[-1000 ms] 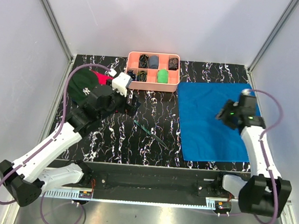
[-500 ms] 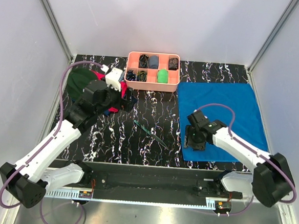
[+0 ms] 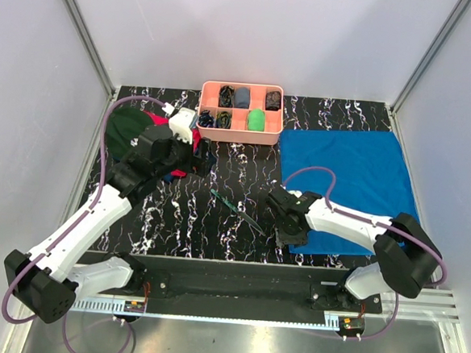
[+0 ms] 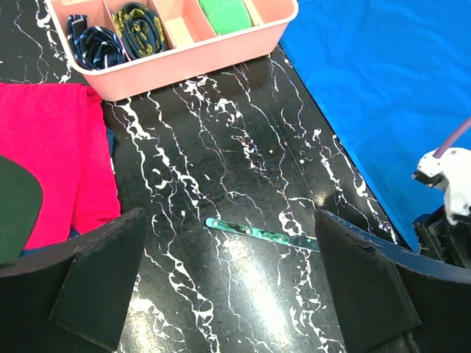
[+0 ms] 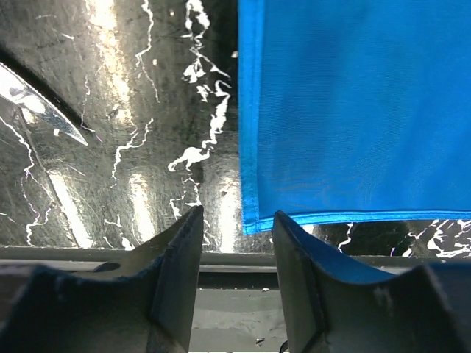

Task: Fold the napkin, place the utensils inside, and roll it up
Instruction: Fold the napkin

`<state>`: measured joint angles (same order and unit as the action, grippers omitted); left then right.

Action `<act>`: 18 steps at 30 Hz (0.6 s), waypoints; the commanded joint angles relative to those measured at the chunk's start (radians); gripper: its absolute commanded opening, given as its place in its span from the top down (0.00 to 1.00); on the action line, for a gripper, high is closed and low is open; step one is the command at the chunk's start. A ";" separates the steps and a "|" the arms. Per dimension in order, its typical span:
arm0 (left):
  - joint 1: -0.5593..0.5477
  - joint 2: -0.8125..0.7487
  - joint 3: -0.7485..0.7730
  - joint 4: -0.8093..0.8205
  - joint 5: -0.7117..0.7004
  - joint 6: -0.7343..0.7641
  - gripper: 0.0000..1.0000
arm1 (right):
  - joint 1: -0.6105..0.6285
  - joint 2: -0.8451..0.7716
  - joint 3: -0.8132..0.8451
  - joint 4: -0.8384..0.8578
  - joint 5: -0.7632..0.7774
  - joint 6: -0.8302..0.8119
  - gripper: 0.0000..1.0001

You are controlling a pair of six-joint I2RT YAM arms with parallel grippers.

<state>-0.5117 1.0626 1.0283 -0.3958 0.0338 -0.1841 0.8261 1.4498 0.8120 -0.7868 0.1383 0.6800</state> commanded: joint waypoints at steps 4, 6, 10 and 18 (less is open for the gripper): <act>0.007 -0.009 0.046 0.028 0.029 -0.006 0.01 | 0.041 0.064 0.035 -0.015 0.053 0.016 0.58; 0.007 -0.009 0.044 0.029 0.029 -0.006 0.01 | 0.045 0.075 0.038 -0.025 0.072 0.027 0.60; 0.009 -0.007 0.044 0.029 0.034 -0.009 0.01 | 0.057 0.083 0.053 -0.048 0.101 0.033 0.62; 0.012 -0.004 0.044 0.031 0.046 -0.015 0.01 | 0.070 0.123 0.035 -0.051 0.109 0.046 0.65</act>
<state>-0.5072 1.0626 1.0283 -0.3958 0.0502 -0.1860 0.8795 1.5452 0.8379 -0.8165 0.2016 0.6956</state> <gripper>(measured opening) 0.987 0.366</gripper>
